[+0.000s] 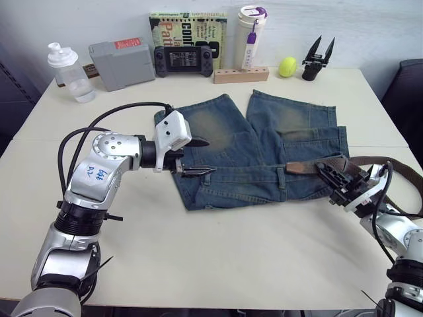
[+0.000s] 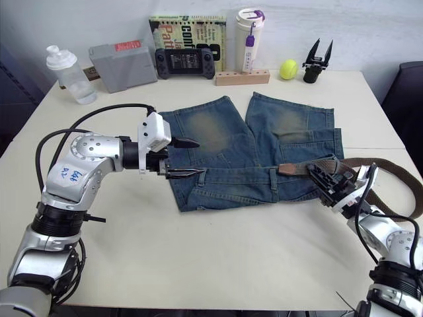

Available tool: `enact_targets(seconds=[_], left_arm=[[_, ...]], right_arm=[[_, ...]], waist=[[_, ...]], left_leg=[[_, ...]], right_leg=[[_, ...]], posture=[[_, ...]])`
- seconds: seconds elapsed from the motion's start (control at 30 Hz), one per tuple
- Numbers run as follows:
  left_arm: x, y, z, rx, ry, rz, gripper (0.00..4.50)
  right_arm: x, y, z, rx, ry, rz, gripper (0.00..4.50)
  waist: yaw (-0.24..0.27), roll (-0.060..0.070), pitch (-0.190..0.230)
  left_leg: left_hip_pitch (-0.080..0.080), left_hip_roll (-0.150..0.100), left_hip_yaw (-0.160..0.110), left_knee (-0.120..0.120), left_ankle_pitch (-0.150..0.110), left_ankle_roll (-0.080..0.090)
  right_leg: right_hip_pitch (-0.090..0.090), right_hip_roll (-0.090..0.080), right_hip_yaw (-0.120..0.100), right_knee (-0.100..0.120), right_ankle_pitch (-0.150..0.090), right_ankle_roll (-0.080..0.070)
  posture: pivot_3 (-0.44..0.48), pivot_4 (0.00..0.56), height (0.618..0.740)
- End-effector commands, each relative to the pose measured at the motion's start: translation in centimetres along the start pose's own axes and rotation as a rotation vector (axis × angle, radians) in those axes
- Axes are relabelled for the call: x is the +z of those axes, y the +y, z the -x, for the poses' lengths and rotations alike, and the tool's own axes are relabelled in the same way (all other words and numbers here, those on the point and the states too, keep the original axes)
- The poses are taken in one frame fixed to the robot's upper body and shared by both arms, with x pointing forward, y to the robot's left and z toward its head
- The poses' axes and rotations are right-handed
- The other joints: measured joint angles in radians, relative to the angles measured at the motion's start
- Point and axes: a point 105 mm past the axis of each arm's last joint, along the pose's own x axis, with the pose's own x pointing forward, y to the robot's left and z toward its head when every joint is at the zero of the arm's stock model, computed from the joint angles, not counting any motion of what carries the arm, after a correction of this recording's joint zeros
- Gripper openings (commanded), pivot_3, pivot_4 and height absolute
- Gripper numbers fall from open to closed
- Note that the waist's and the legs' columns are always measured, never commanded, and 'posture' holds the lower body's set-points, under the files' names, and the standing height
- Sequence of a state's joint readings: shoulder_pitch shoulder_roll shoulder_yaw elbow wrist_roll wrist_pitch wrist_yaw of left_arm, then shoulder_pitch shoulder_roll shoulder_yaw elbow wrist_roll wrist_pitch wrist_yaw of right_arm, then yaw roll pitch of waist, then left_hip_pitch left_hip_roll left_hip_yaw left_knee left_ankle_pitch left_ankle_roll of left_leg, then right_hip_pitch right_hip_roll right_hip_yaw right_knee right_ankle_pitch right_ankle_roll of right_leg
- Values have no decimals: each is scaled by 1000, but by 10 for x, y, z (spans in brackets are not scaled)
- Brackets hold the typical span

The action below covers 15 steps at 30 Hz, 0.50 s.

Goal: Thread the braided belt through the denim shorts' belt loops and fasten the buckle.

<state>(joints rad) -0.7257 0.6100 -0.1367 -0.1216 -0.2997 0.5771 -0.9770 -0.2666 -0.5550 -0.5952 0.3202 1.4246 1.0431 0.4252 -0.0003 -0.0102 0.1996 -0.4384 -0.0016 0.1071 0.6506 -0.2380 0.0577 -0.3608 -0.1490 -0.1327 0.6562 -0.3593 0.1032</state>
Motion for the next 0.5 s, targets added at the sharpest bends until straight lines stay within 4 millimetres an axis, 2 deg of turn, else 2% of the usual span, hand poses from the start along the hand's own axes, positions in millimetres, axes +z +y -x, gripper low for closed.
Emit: enact_targets(seconds=[0.03, 0.1, 0.2, 0.4, 0.5], left_arm=[[11, -2, 4, 3, 4, -78, 3833], [14, -2, 4, 4, -8, -74, 3833], [14, -3, 4, 2, 1, -85, 3833], [8, -8, 2, -5, 22, -93, 3833], [5, -8, 2, -3, 29, -91, 3833]], right_arm=[[3, 10, 4, 51, -2, 83, 56], [4, 13, 4, 76, -7, 63, 56], [-2, 6, 3, 37, 47, 92, 56], [-46, 27, -9, 169, 205, 52, 56], [-61, 28, -22, 176, 219, 62, 56]], waist=[[0, 0, 0], [0, 0, 0], [0, 0, 0], [0, 0, 0], [-2, 0, 0]], left_leg=[[0, 0, 0, 0, 0, 0], [0, 0, 0, 0, 0, 0], [0, 0, 0, 0, 0, 0], [0, 0, 0, -1, 0, -1], [0, 0, 0, -1, 0, -1]], right_leg=[[0, 0, 0, 0, 0, 0], [0, 0, 0, 0, 0, 0], [0, 0, 0, 0, 0, 0], [0, 0, 0, -1, 0, 0], [0, 0, 0, -1, 0, 0]], posture=[[0, 150, 694], [0, 150, 694], [0, 150, 694], [0, 150, 694], [0, 150, 694]])
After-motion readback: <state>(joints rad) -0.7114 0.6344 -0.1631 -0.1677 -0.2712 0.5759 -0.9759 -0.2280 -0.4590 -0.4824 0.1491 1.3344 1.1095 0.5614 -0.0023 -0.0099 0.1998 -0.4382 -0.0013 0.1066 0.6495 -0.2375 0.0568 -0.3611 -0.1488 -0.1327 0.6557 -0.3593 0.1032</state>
